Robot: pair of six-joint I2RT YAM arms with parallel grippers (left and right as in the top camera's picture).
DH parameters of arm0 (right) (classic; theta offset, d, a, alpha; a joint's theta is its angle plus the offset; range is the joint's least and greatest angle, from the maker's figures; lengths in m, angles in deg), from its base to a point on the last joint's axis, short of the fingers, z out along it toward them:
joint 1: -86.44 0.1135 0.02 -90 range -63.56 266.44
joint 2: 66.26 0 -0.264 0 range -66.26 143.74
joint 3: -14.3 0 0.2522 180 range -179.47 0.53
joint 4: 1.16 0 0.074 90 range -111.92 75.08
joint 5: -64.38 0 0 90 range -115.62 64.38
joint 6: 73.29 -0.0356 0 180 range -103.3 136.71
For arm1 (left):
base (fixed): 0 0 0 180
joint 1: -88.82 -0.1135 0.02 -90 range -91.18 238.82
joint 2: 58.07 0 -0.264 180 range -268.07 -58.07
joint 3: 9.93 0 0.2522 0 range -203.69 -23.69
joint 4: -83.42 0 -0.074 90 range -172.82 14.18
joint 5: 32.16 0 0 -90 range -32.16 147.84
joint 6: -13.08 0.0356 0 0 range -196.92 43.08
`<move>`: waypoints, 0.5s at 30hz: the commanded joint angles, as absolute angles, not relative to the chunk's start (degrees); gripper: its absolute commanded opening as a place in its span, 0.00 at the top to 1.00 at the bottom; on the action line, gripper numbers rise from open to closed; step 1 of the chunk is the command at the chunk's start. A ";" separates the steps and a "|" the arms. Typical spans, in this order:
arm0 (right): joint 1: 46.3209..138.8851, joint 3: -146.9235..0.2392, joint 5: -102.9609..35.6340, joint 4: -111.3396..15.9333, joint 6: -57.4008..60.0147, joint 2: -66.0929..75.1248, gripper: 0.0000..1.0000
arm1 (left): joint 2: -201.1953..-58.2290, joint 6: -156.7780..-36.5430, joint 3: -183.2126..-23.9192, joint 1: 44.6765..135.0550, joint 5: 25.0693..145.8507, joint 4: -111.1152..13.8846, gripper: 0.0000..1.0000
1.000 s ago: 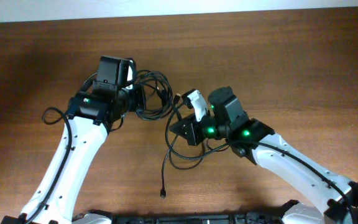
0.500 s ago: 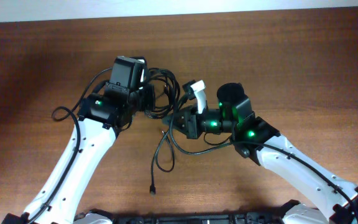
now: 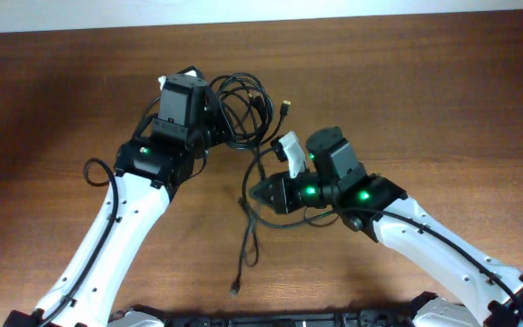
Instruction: Untangle cables
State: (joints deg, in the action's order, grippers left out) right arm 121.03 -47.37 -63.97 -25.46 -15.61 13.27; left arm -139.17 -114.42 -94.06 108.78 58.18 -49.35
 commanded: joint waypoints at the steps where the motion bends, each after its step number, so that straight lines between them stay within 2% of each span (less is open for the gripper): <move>1: 122.34 -46.40 -62.15 -26.97 -11.50 12.85 0.38 | -138.71 -108.69 -95.30 107.01 53.72 -52.12 1.00; 3: 121.09 -46.40 -62.20 -27.76 -10.69 12.85 0.19 | -138.71 -95.78 -95.30 107.01 55.30 -50.11 1.00; 6: 117.92 -46.40 -62.20 -31.32 -6.82 12.83 0.09 | -138.71 -86.90 -95.30 107.01 55.52 -44.28 1.00; 10: 112.00 -46.40 -62.22 -36.37 0.21 12.83 0.05 | -138.71 -79.10 -95.30 107.01 56.65 -38.62 1.00; 15: 103.21 -46.40 -69.13 -35.98 4.21 12.83 0.05 | -138.71 -64.24 -95.30 107.01 72.83 -38.03 1.00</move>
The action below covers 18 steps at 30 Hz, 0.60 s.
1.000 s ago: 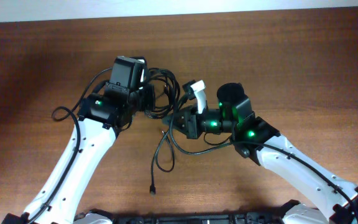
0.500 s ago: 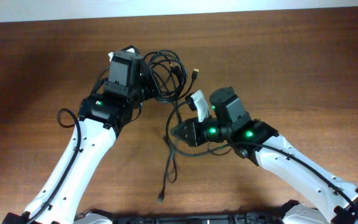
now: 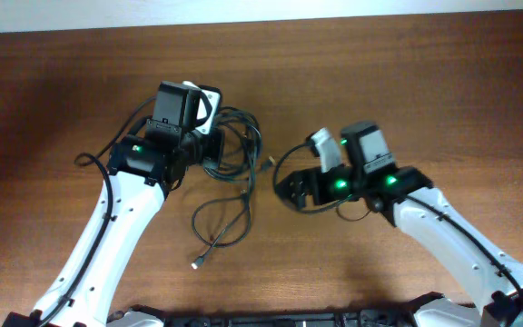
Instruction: Untangle cables
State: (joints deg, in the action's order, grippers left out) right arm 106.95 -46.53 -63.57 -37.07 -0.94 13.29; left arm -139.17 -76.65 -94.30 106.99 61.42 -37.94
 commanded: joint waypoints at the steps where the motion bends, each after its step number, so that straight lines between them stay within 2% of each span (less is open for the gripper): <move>1: 101.95 -46.40 -73.13 -34.69 5.66 12.83 0.06 | -138.71 -61.66 -95.30 107.01 74.88 -37.83 1.00; 5: 100.20 -46.40 -84.82 -26.45 11.91 12.85 0.05 | -138.71 -58.95 -95.30 107.01 76.11 -37.26 1.00; 6: 100.29 -46.40 -84.54 -24.17 12.04 12.85 0.02 | -138.71 -58.82 -95.30 107.01 76.15 -37.06 1.00; 9: 101.12 -46.40 -80.82 -15.37 11.97 12.85 0.01 | -138.71 -58.82 -95.30 107.01 78.09 -36.93 1.00; 10: 102.14 -46.40 -77.15 -12.96 11.93 12.88 0.00 | -138.71 -58.79 -95.30 107.01 81.98 -37.09 1.00; 13: 104.64 -46.40 -71.62 -12.70 11.78 12.88 0.18 | -138.71 -58.57 -95.30 107.03 87.30 -37.06 1.00; 14: 105.38 -46.40 -71.66 -12.70 11.71 12.88 0.20 | -138.71 -58.57 -95.30 107.03 87.49 -37.06 1.00; 16: 107.28 -46.40 -71.64 -12.68 11.34 12.88 0.30 | -138.71 -58.57 -95.30 107.03 87.49 -37.06 1.00; 18: 108.98 -46.40 -71.38 -12.63 11.36 12.88 0.64 | -138.73 -58.57 -95.30 107.01 87.45 -37.06 0.98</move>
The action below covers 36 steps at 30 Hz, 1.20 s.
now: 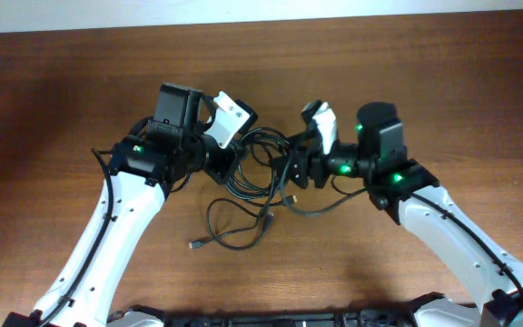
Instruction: Untangle cables
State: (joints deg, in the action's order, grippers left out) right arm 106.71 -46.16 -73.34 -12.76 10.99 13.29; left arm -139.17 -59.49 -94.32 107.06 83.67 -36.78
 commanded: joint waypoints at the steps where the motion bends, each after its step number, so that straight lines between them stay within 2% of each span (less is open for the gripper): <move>1: 109.33 -46.40 -71.14 -12.61 11.36 12.88 0.81 | -138.73 -58.57 -95.30 107.01 87.43 -37.06 0.93; 2: 109.36 -46.40 -70.53 -12.61 11.30 12.88 0.94 | -138.73 -58.60 -95.30 107.01 87.41 -37.09 0.89; 5: 109.29 -46.40 -63.77 -12.76 3.71 12.88 0.96 | -138.71 -59.51 -95.30 107.01 85.44 -37.22 0.75; 8: 109.29 -46.40 -56.76 -12.72 -6.41 12.88 0.96 | -138.71 -68.80 -95.30 107.01 81.31 -38.29 0.48; 9: 109.29 -46.40 -55.62 -12.66 -8.48 12.88 0.96 | -138.73 -73.22 -95.30 107.01 80.87 -39.10 0.11; 10: 109.29 -46.40 -54.85 -12.42 -12.03 12.88 0.96 | -138.73 -77.04 -95.30 107.01 80.91 -39.69 0.01; 15: 109.31 -46.40 -55.68 -10.67 -24.48 12.88 0.96 | -139.19 -92.32 -94.93 107.01 80.28 -39.86 0.01; 20: 109.31 -46.40 -62.98 -8.63 -24.53 12.88 0.96 | -142.71 -107.56 -94.87 107.01 78.42 -40.06 0.01; 22: 109.31 -46.40 -64.84 -8.63 -24.57 12.88 0.96 | -144.17 -107.73 -94.87 107.01 77.96 -41.19 0.16; 27: 109.31 -46.40 -65.26 -8.63 -24.72 12.88 0.96 | -145.48 -107.73 -94.87 107.01 77.94 -41.46 0.90; 28: 109.29 -46.40 -65.26 -8.66 -24.72 12.88 0.96 | -145.48 -107.69 -94.87 106.95 77.37 -41.61 1.00; 32: 109.31 -46.40 -64.71 -10.19 -24.03 12.88 0.96 | -145.42 -103.43 -94.87 106.60 71.12 -41.11 1.00; 33: 109.29 -46.40 -63.95 -13.07 -24.03 12.88 0.84 | -145.20 -100.04 -94.87 106.12 70.53 -40.63 1.00; 35: 109.31 -46.40 -63.97 -18.56 -22.34 12.88 0.42 | -144.08 -95.40 -94.89 104.89 66.73 -38.97 1.00; 36: 109.31 -46.40 -63.95 -22.43 -19.02 12.88 0.30 | -142.60 -95.25 -94.89 103.93 61.96 -37.87 1.00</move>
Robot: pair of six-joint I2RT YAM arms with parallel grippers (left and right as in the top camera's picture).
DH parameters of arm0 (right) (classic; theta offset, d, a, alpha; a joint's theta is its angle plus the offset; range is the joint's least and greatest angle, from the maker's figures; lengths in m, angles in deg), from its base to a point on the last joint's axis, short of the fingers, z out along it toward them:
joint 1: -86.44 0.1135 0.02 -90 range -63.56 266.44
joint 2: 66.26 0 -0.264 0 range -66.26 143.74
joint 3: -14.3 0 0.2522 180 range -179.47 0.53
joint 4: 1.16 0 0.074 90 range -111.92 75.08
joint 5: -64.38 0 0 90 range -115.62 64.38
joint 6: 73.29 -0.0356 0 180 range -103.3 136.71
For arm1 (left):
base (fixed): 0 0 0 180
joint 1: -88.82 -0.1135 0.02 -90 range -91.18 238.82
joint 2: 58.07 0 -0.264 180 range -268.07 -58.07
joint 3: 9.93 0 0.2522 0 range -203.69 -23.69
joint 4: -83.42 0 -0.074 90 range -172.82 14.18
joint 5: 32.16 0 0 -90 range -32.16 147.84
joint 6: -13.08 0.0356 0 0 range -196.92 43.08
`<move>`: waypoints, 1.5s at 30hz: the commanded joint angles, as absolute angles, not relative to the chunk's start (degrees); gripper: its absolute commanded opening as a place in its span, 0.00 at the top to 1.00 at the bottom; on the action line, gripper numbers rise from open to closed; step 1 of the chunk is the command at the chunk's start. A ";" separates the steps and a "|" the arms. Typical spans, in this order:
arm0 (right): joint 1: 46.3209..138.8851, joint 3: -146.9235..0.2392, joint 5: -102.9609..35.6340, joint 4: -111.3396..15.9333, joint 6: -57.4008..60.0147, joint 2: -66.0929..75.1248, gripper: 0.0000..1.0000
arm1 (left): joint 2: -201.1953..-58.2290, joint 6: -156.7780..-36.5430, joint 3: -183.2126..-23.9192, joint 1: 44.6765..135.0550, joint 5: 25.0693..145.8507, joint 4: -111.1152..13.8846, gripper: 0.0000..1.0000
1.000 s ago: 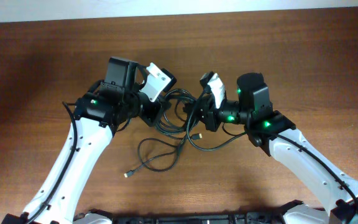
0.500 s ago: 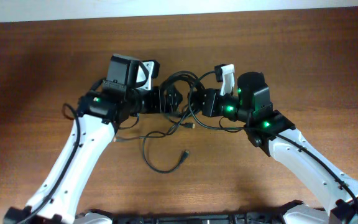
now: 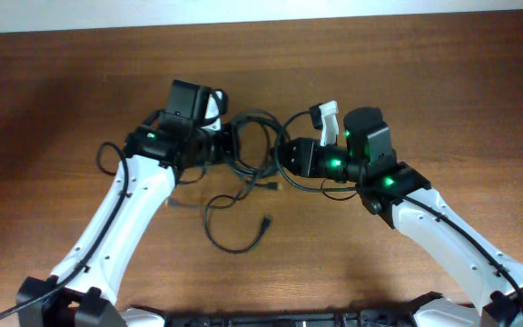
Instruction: Untangle cables
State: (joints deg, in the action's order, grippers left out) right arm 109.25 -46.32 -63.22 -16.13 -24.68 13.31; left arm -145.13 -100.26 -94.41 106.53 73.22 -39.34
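Observation:
A tangle of black cables (image 3: 254, 138) lies at the middle of the wooden table, bunched between my two grippers. My left gripper (image 3: 228, 143) sits at the tangle's left side and looks shut on a strand, though its fingertips are partly hidden by the wrist. At the right side my right gripper (image 3: 282, 156) also looks shut on a strand. One loose cable (image 3: 232, 243) loops down toward the front and ends in a plug (image 3: 266, 221). A gold-tipped plug (image 3: 273, 186) hangs just below the tangle.
The brown table (image 3: 461, 82) stretches to both sides and ends at a white edge (image 3: 261, 14) at the back. The arms' own thin black cables (image 3: 107, 154) loop beside the left wrist. Both arm bases stand at the front edge.
Both grippers have come closer together, the left moving right and the right moving left. The tangle is more bunched between them, and the loose loop's plug now lies further right.
The left gripper first held the bundle at the back while the right held a strand lower down. They then stood wider apart with the cables stretched. After that the right gripper was level with the left, and now both sit close around the bunch.

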 commanded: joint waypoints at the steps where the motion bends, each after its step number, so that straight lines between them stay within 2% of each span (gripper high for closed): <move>1: 109.31 -46.40 -63.95 -24.44 -17.45 12.88 0.27 | -141.72 -95.27 -94.89 103.47 60.26 -37.74 1.00; 5: 110.23 -46.40 -64.47 -30.05 -13.60 12.88 0.01 | -136.50 -100.54 -94.89 101.05 59.08 -39.60 1.00; 9: 115.67 -46.40 -63.79 -28.00 -6.28 12.88 0.01 | -133.83 -108.80 -94.89 100.39 59.38 -40.10 1.00; 13: 124.46 -46.40 -46.00 -22.75 -4.05 12.88 0.01 | -133.92 -117.54 -94.87 100.39 65.29 -40.08 1.00; 15: 129.66 -46.40 -30.48 -18.86 -4.07 12.94 0.01 | -133.92 -121.68 -94.89 100.43 68.46 -40.04 1.00; 22: 134.71 -46.40 -19.29 -7.91 -4.07 15.02 0.01 | -133.92 -130.27 -94.87 101.11 70.53 -36.56 1.00; 23: 134.71 -46.40 -18.86 -7.17 -4.03 15.28 0.06 | -133.92 -130.27 -94.87 101.29 70.53 -36.21 1.00; 24: 134.71 -46.40 -18.99 -6.51 -4.07 15.39 0.24 | -133.92 -130.27 -94.87 101.46 70.51 -35.82 1.00; 25: 134.80 -46.40 -19.62 -6.32 -4.07 15.43 0.48 | -133.92 -130.24 -94.87 101.46 70.51 -35.71 1.00; 26: 134.82 -46.40 -21.48 -6.32 -4.11 15.43 0.87 | -133.92 -130.24 -94.87 101.44 70.42 -35.73 1.00; 27: 134.82 -46.40 -23.60 -6.45 -4.09 15.43 0.96 | -133.92 -130.16 -94.87 101.40 69.50 -35.73 1.00; 31: 134.80 -46.40 -36.80 -8.11 -4.18 15.32 0.96 | -133.92 -126.57 -94.87 101.42 59.89 -35.60 1.00; 34: 134.73 -46.40 -45.85 -10.05 -4.97 14.17 0.96 | -133.92 -119.64 -94.87 101.42 54.60 -35.60 1.00; 41: 129.81 -46.43 -64.23 -13.42 -6.76 7.70 0.96 | -133.96 -100.74 -94.87 101.46 53.79 -35.58 1.00; 45: 125.75 -46.43 -70.28 -13.40 -9.32 5.77 0.96 | -133.96 -99.93 -94.87 101.48 53.96 -35.58 1.00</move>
